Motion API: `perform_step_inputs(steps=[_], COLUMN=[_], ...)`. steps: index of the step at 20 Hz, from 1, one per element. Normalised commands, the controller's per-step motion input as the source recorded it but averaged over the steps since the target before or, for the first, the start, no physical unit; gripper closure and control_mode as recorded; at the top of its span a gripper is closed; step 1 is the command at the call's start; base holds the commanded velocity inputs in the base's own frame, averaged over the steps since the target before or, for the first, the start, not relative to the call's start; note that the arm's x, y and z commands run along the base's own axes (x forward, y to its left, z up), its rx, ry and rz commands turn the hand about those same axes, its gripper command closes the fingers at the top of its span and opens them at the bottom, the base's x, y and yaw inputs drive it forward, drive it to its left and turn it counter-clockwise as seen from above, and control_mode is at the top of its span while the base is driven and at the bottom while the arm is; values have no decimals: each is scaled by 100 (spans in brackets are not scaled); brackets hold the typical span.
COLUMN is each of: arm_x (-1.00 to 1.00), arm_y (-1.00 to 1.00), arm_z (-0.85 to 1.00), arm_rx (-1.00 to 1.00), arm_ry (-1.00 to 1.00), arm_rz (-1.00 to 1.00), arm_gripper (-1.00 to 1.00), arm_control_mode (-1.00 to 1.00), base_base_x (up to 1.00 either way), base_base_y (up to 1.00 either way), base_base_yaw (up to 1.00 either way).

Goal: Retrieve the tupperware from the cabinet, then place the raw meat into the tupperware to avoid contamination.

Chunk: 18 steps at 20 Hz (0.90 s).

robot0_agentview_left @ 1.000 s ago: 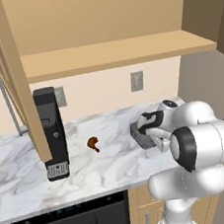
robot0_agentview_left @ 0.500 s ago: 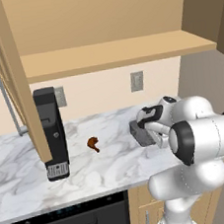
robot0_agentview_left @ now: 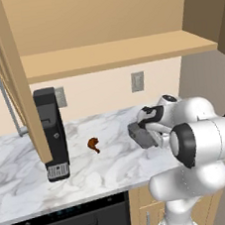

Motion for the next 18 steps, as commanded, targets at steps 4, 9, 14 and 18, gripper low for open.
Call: perform_step_inputs(steps=[4,9,14,18], arm_x=[-21,0,0,8], arm_y=[13,20,72,75], arm_z=[59,78,37,38], arm_rx=[0,1,2,-5], arm_ry=[-5,4,0,3], arm_rz=[2,-2,-8,-7], arm_gripper=[-100,-100,-100,-100], arm_control_mode=[-100,-100,-100,-100], base_base_x=[0,0,0,0], base_base_y=[0,0,0,0], base_base_yaw=[0,0,0,0])
